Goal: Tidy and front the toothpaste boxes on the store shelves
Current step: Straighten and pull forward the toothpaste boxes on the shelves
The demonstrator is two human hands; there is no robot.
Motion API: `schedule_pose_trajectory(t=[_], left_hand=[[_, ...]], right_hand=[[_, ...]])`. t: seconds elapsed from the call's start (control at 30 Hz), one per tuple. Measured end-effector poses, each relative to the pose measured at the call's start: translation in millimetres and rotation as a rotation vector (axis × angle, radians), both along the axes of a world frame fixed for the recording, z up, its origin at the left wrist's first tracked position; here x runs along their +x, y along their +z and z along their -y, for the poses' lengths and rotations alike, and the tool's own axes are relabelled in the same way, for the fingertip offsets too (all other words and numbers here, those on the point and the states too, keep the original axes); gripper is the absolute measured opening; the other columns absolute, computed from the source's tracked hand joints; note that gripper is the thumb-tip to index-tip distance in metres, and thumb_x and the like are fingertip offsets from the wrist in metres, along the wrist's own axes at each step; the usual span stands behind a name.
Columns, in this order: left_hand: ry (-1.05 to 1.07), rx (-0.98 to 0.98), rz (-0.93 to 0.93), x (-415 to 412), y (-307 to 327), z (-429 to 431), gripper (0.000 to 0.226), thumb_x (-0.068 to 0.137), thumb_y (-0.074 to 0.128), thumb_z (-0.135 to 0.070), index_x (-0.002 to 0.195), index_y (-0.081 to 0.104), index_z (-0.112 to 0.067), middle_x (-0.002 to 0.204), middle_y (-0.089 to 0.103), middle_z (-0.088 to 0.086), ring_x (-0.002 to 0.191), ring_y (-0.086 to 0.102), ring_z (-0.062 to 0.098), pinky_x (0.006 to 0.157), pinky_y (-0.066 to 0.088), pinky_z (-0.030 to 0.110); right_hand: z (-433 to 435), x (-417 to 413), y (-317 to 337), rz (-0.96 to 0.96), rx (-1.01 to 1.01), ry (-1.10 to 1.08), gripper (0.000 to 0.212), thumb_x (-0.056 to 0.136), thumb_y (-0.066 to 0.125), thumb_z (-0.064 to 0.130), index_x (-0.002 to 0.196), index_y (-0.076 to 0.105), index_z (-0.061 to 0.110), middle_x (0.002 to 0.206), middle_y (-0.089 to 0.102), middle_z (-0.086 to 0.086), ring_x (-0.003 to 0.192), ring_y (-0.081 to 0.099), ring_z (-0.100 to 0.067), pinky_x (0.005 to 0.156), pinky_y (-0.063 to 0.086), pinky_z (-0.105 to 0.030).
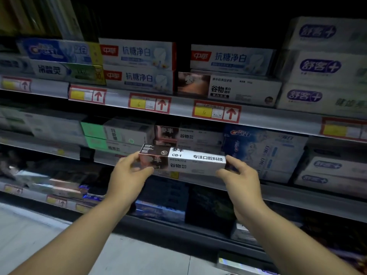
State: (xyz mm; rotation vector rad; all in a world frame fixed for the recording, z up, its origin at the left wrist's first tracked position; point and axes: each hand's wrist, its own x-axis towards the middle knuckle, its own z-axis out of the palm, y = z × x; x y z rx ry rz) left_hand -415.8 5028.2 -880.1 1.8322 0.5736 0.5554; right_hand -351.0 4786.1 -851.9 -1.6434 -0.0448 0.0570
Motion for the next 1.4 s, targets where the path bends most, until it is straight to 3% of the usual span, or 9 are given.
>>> schedule_pose_trajectory(t=[0.1, 0.27, 0.47, 0.63, 0.77, 0.93, 1.13, 1.27, 1.4], left_hand=[[-0.025, -0.047, 0.017, 10, -4, 2, 0.060, 0.087, 0.077, -0.017, 0.142, 0.056, -0.030, 0.131, 0.056, -0.007, 0.106, 0.064, 0.011, 0.083, 0.046, 0.024], [0.002, -0.165, 0.044, 25, -4, 4, 0.072, 0.089, 0.075, -0.013, 0.152, 0.045, -0.028, 0.101, 0.057, -0.026, 0.101, 0.061, 0.008, 0.096, 0.044, 0.033], [-0.027, -0.161, 0.023, 33, -12, 8, 0.077, 0.092, 0.072, -0.013, 0.158, 0.033, -0.024, 0.147, 0.050, -0.006, 0.100, 0.054, 0.007, 0.095, 0.039, 0.031], [-0.097, -0.064, -0.077, 36, -12, 5, 0.080, 0.094, 0.071, -0.022, 0.159, 0.025, -0.030, 0.153, 0.043, 0.000, 0.121, 0.051, 0.015, 0.098, 0.041, 0.034], [-0.102, -0.056, -0.129, 38, -9, -2, 0.076, 0.094, 0.071, -0.027, 0.158, 0.032, -0.020, 0.159, 0.026, -0.004, 0.138, 0.038, 0.018, 0.110, 0.038, 0.038], [-0.051, 0.012, -0.158, 33, -4, 4, 0.060, 0.097, 0.066, -0.024, 0.152, 0.043, -0.019, 0.158, 0.034, -0.002, 0.121, 0.048, 0.018, 0.096, 0.037, 0.030], [-0.082, 0.399, 0.132, 18, 44, 24, 0.035, 0.095, 0.066, -0.016, 0.129, 0.061, -0.026, 0.121, 0.054, -0.016, 0.104, 0.054, -0.001, 0.090, 0.044, 0.021], [-0.111, 0.657, 0.361, 6, 91, 36, 0.039, 0.093, 0.068, -0.011, 0.129, 0.062, -0.023, 0.120, 0.059, -0.014, 0.117, 0.054, 0.009, 0.101, 0.043, 0.028], [-0.117, 0.818, 0.430, 10, 123, 47, 0.045, 0.094, 0.064, -0.012, 0.138, 0.056, -0.018, 0.132, 0.056, -0.009, 0.126, 0.048, 0.009, 0.108, 0.032, 0.018]], right_hand=[[-4, 9, -6, -0.010, -0.019, -0.002, 0.062, 0.093, 0.066, 0.004, 0.151, 0.048, 0.017, 0.149, 0.049, 0.003, 0.120, 0.050, -0.009, 0.098, 0.038, -0.025], [-11, 18, -14, -0.041, -0.020, 0.006, 0.071, 0.093, 0.067, 0.007, 0.157, 0.036, 0.014, 0.159, 0.038, 0.000, 0.146, 0.036, -0.020, 0.110, 0.032, -0.031], [-22, 24, -17, -0.012, -0.059, -0.020, 0.069, 0.090, 0.069, 0.009, 0.154, 0.040, 0.012, 0.145, 0.047, 0.002, 0.118, 0.047, -0.014, 0.098, 0.037, -0.027], [-22, 26, -21, -0.033, -0.107, -0.027, 0.074, 0.092, 0.068, 0.012, 0.157, 0.033, 0.011, 0.155, 0.038, -0.002, 0.135, 0.043, -0.022, 0.101, 0.034, -0.028], [-22, 24, -21, -0.022, -0.176, 0.011, 0.069, 0.092, 0.068, 0.014, 0.154, 0.039, 0.014, 0.148, 0.044, -0.003, 0.112, 0.049, -0.017, 0.094, 0.038, -0.028], [-17, 23, -14, 0.026, -0.326, 0.052, 0.053, 0.092, 0.067, 0.015, 0.143, 0.050, 0.012, 0.126, 0.047, -0.001, 0.100, 0.048, -0.015, 0.089, 0.040, -0.026], [-10, 5, 24, 0.502, -0.558, 0.140, 0.042, 0.099, 0.061, 0.023, 0.139, 0.050, 0.026, 0.129, 0.039, 0.017, 0.104, 0.045, 0.004, 0.084, 0.036, -0.001], [-8, 8, 70, 0.873, -0.546, 0.011, 0.033, 0.097, 0.063, 0.019, 0.129, 0.059, 0.020, 0.122, 0.048, 0.013, 0.105, 0.053, -0.005, 0.088, 0.048, -0.020], [4, 29, 108, 1.042, -0.643, -0.221, 0.039, 0.095, 0.066, 0.016, 0.133, 0.059, 0.009, 0.130, 0.054, -0.001, 0.121, 0.049, -0.019, 0.106, 0.037, -0.022]])
